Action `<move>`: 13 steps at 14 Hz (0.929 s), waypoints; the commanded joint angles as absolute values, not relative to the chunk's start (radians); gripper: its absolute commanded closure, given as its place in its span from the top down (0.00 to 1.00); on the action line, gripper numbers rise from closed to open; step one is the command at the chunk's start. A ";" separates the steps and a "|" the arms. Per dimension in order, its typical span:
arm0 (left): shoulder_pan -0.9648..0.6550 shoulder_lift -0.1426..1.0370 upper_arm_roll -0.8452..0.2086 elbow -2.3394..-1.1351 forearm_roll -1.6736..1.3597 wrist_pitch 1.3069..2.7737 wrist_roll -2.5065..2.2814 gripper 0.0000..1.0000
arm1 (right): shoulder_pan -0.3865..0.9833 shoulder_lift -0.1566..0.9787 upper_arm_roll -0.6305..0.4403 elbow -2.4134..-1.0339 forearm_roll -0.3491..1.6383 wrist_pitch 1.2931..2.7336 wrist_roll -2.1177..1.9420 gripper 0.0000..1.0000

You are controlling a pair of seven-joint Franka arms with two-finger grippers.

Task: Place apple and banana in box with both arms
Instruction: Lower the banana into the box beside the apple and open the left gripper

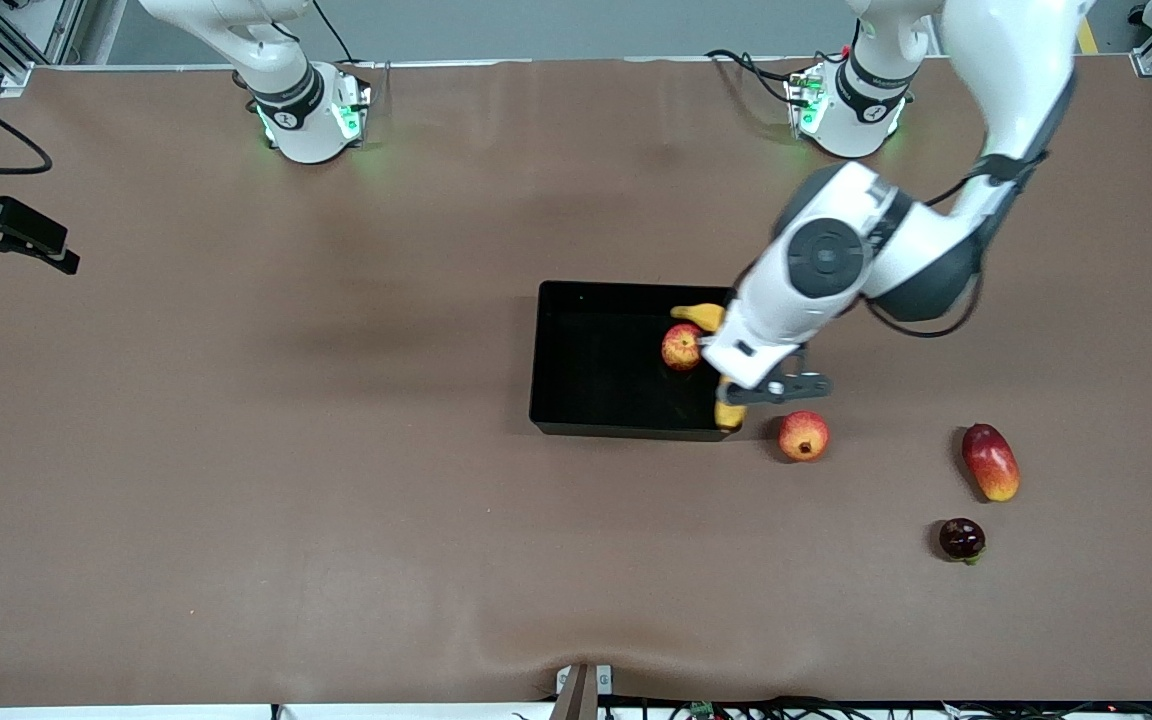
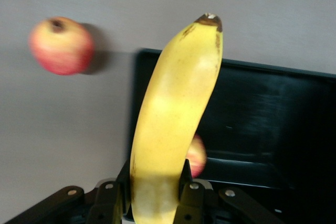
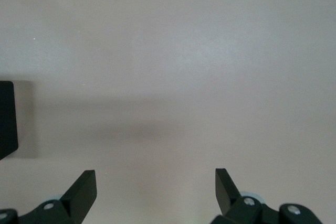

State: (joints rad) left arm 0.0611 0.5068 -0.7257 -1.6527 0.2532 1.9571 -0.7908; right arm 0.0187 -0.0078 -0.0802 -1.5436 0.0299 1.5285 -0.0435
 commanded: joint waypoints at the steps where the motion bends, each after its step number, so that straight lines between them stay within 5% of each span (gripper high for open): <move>1: -0.039 0.609 -0.718 -1.545 0.258 1.933 -0.846 0.00 | 0.009 -0.012 -0.075 -1.548 0.031 1.526 -0.046 1.00; 13: -0.274 0.773 -0.607 -1.536 0.425 2.083 -1.062 0.00 | 0.009 -0.012 -0.075 -1.548 0.031 1.526 -0.046 1.00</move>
State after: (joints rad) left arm -0.2503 0.7355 -0.6147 -1.5659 0.3899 2.0613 -1.0427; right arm 0.0183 -0.0077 -0.0807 -1.5440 0.0299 1.5284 -0.0435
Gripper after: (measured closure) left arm 0.630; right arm 0.000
